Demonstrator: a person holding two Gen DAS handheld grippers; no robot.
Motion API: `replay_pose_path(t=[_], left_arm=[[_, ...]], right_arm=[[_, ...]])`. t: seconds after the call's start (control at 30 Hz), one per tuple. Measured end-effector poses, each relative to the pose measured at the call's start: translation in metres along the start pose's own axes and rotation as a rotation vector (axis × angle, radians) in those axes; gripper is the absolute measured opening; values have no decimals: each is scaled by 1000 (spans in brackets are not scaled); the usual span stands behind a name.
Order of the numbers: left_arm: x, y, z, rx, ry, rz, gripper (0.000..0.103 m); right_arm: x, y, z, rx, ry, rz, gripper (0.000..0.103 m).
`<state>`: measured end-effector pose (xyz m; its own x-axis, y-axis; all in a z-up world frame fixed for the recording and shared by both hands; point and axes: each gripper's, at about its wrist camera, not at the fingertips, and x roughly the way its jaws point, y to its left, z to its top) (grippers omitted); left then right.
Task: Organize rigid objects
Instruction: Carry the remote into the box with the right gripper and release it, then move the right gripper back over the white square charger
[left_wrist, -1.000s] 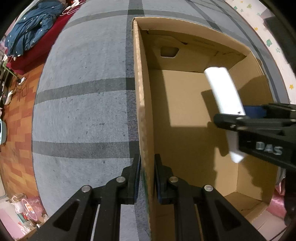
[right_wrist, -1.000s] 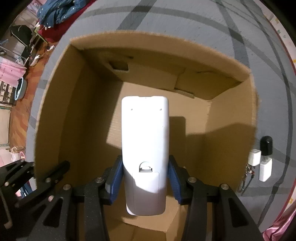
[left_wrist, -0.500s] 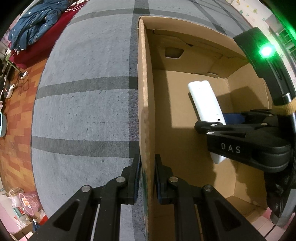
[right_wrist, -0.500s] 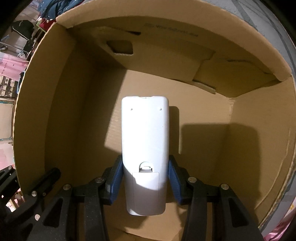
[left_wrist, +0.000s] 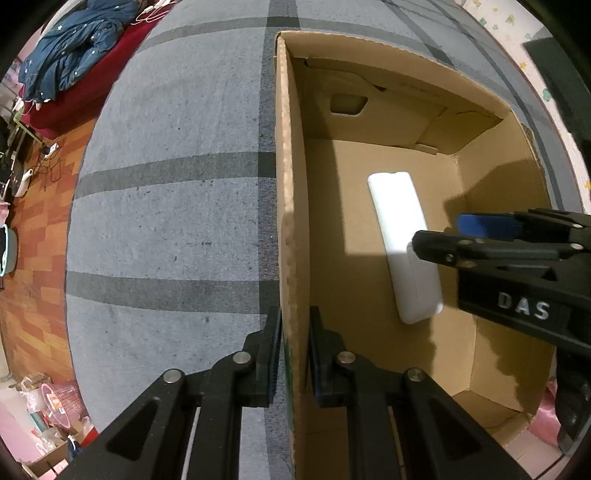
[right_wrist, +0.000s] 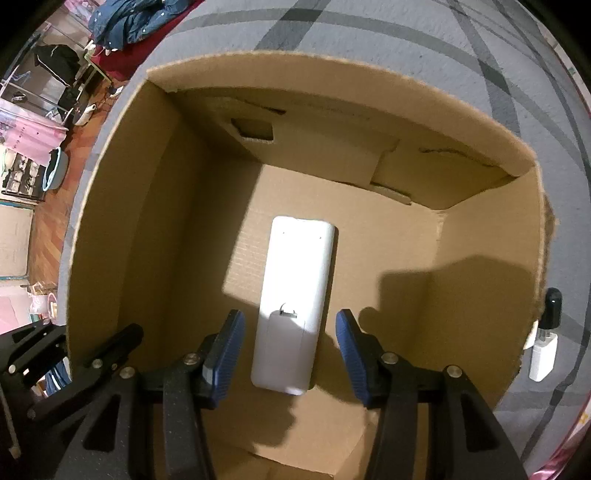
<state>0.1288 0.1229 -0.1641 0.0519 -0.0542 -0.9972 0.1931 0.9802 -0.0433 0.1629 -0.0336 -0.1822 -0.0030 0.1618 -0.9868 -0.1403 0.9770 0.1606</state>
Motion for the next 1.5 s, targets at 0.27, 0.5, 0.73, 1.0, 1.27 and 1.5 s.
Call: replay_pose_path(t=[0.27,0.5,0.73,1.0,1.27,1.5], left_arm=[[2,-4,3,-8,3,11,14],[2,-4,3,0,1,11,14],[2,-10,2,8,1,31,14],[2,-13,3,12,5,38,14],[3,-15,4,6,8,42,14],[3,-14,4,9,5,43,14]], right_arm=[[-21,-4,-12,-4,-45,-22,55],[-38,-9,-26,5,-85,-37,59],[-64,-10,-13,17,-133,-34,65],[-85,-19,-22,32,-207,-44,98],[-103,-39,-33,37,-234,-66,103],[-117,-70,-44,83,-245,-94,103]])
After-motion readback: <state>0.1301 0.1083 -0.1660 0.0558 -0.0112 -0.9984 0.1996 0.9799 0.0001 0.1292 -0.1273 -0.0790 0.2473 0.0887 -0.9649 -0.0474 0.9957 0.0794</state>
